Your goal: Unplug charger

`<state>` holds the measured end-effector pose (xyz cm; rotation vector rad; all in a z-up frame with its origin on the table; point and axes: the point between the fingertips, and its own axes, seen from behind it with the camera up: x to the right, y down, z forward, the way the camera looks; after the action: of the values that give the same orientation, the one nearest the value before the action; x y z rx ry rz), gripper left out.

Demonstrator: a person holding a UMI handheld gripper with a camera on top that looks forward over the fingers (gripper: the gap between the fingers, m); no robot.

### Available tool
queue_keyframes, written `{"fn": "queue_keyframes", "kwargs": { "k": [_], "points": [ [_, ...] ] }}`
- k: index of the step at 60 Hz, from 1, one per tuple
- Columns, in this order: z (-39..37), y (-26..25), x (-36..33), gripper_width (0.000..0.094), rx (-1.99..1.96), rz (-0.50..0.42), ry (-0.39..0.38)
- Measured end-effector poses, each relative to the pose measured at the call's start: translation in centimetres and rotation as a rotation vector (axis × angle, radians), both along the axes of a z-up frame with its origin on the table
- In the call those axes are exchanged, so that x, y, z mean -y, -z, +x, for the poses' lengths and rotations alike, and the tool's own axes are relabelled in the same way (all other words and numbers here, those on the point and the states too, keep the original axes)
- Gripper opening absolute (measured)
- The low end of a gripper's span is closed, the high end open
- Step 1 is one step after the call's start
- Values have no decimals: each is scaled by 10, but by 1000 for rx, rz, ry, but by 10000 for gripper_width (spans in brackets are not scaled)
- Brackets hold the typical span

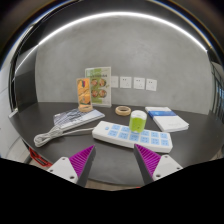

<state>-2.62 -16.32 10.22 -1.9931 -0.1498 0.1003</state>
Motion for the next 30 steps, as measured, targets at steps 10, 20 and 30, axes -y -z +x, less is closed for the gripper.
{"fn": "queue_keyframes", "kwargs": {
  "k": [10, 20, 30],
  "points": [
    [-20, -11, -23, 791, -10, 19, 45],
    [-50, -13, -51, 780, 13, 37, 101],
    [-101, -30, -89, 791, -20, 78, 144]
  ]
}}
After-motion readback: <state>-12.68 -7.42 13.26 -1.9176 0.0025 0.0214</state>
